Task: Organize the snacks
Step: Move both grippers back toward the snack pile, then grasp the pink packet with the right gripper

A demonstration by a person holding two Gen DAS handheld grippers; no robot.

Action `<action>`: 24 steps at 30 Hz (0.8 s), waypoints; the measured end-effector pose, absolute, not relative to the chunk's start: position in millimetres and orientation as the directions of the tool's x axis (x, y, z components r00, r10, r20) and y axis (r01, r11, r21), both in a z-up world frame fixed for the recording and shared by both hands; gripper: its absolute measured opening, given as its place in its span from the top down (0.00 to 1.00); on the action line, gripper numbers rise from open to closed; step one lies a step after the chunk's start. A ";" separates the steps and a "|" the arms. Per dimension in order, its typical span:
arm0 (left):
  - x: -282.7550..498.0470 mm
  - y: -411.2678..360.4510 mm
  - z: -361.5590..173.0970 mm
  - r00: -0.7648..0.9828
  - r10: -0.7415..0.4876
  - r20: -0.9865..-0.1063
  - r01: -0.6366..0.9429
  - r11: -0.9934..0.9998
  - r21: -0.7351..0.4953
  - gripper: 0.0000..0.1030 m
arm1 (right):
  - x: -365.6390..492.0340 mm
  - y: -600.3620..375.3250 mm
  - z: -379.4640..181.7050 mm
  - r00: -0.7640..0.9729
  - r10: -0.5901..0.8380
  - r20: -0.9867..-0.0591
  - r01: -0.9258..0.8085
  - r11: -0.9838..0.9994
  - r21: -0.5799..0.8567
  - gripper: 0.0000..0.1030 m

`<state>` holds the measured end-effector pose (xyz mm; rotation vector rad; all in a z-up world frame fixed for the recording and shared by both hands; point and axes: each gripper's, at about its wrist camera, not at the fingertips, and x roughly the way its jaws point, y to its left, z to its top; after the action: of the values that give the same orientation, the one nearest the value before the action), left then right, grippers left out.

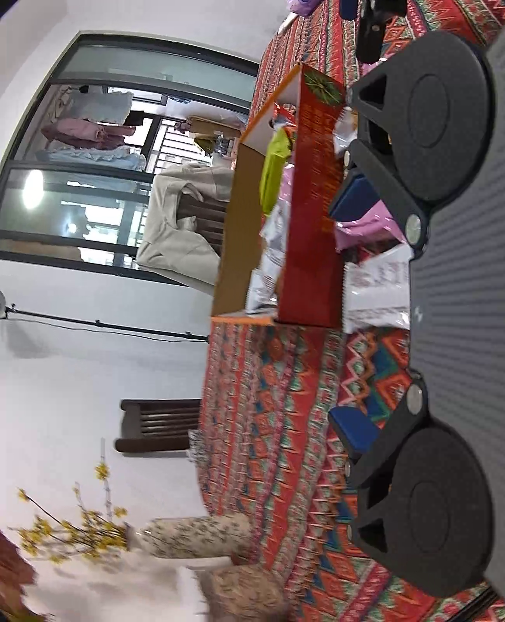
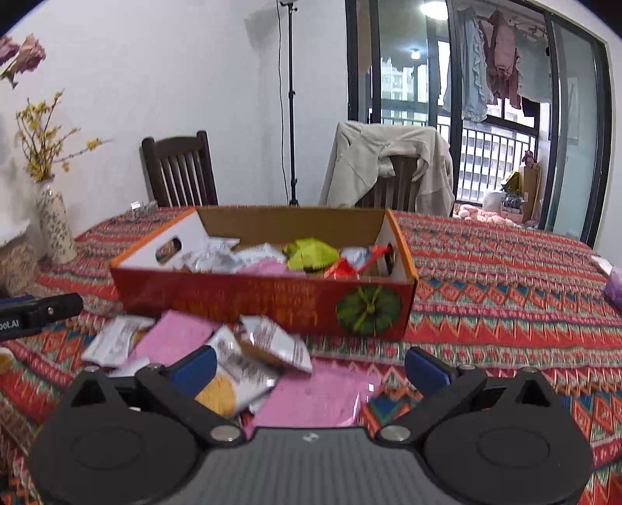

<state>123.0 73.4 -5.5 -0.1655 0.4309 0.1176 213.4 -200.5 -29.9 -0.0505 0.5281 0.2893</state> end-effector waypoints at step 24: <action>124.8 88.4 -18.5 0.899 0.059 -0.434 -0.166 0.963 -0.213 0.00 | 240.3 -190.1 -64.4 0.764 0.135 -0.631 -0.181 0.983 -0.009 0.00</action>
<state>124.8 88.4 -18.5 -0.2494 0.4390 0.1180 240.3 -190.1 -64.4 -0.0704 0.6800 0.1717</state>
